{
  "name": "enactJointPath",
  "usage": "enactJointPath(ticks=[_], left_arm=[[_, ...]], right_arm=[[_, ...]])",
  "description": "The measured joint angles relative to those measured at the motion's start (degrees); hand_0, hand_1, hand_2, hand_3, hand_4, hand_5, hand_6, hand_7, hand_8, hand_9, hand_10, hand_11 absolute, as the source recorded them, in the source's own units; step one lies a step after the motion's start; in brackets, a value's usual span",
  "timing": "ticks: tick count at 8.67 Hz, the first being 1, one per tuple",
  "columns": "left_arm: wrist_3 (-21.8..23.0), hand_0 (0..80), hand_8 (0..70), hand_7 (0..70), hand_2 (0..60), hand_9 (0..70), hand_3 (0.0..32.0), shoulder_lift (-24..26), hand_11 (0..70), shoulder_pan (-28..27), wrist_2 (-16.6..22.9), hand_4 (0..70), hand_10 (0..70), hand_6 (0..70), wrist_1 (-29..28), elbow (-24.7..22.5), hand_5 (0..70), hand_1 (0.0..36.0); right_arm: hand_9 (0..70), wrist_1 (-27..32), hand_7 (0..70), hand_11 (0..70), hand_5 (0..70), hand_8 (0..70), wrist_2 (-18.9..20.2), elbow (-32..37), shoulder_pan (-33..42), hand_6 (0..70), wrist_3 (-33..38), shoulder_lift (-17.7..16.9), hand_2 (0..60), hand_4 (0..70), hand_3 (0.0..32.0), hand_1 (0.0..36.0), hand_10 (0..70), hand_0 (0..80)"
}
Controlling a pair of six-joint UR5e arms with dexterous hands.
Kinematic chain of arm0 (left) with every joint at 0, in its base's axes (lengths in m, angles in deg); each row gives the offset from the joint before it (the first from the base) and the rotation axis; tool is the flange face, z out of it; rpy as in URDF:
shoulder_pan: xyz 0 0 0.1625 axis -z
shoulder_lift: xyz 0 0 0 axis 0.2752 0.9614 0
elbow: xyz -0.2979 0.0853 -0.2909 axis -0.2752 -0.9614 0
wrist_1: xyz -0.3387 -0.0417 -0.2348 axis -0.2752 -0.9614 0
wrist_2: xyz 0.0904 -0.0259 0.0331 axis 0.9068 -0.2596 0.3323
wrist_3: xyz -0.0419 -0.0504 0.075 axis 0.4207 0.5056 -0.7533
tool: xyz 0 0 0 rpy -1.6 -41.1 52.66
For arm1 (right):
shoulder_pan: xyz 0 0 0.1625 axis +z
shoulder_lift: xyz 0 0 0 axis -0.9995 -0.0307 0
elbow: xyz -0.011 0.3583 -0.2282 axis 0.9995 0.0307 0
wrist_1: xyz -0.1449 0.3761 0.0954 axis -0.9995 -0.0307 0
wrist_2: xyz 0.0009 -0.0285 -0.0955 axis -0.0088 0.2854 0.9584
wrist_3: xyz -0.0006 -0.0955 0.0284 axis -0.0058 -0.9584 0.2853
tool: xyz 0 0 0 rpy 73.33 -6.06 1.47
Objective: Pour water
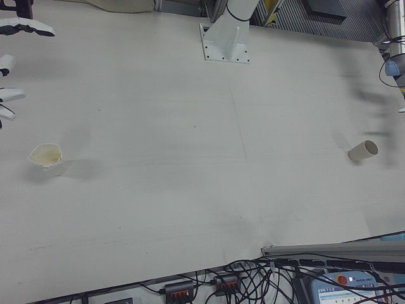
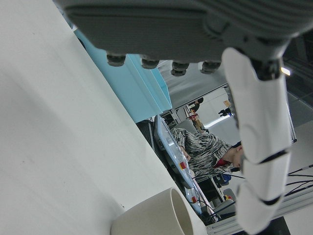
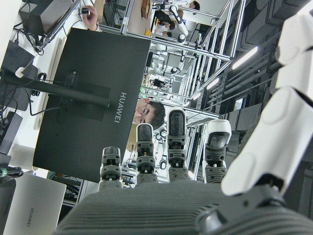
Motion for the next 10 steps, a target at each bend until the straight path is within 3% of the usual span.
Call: enactJointPath(ticks=[1, 2, 3, 4, 7, 10], left_arm=[[-0.77, 58.5, 0.0, 6.0, 20.5, 0.0, 9.6, 1.85, 2.1, -1.06, -0.19, 3.3, 0.0, 0.0, -0.37, 2.61, 0.1, 27.3], [-1.62, 56.2, 0.0, 5.9, 19.2, 0.0, 7.2, 3.58, 1.5, -2.22, -0.32, 4.9, 0.0, 0.3, -0.61, 4.76, 0.5, 24.7], [-2.24, 58.0, 0.0, 6.5, 18.7, 0.0, 7.0, 4.83, 2.2, -3.67, -0.72, 6.6, 0.0, 0.8, -0.71, 5.9, 2.6, 25.8], [-2.8, 56.3, 0.0, 6.8, 19.2, 0.0, 6.4, 5.64, 2.3, -5.69, -1.72, 7.7, 0.0, 1.1, -0.73, 6.62, 2.7, 24.4], [-4.0, 49.3, 0.0, 5.1, 18.1, 0.0, 5.6, 6.98, 0.6, -11.11, -5.91, 9.1, 0.0, 0.0, -2.64, 7.66, 0.0, 16.9], [-4.41, 46.6, 0.0, 2.6, 16.4, 0.0, 8.8, 7.7, 0.0, -18.66, -18.76, 5.4, 0.0, 0.0, -6.49, 8.08, 0.0, 13.2]], right_arm=[[24.4, 0.0, 44.3, 13.3, 70.0, 16.4, -0.14, -0.02, -1.01, 27.1, -0.23, 0.32, 17.9, 23.2, 0.0, 10.1, 8.8, 46.4], [23.9, 0.01, 43.6, 12.8, 70.0, 16.1, -0.25, -0.05, -1.7, 26.6, -0.37, 0.64, 17.9, 22.8, 0.0, 10.2, 8.5, 46.3], [23.2, 0.01, 43.3, 12.1, 70.0, 15.6, -0.31, -0.03, -2.17, 26.3, -0.46, 0.87, 17.9, 22.7, 0.0, 10.2, 7.9, 46.4], [22.9, 0.03, 43.3, 11.9, 70.0, 15.5, -0.37, -0.06, -2.57, 26.2, -0.57, 1.03, 18.2, 22.7, 0.0, 10.4, 7.8, 46.4], [22.3, 0.09, 42.8, 11.7, 70.0, 15.2, -0.45, -0.15, -3.34, 26.0, -0.68, 1.17, 18.5, 22.8, 0.0, 10.6, 7.7, 46.5], [22.2, 0.04, 42.9, 10.5, 70.0, 15.0, -0.45, -0.18, -3.62, 26.0, -0.73, 1.2, 18.7, 23.4, 0.0, 11.0, 6.8, 46.6]])
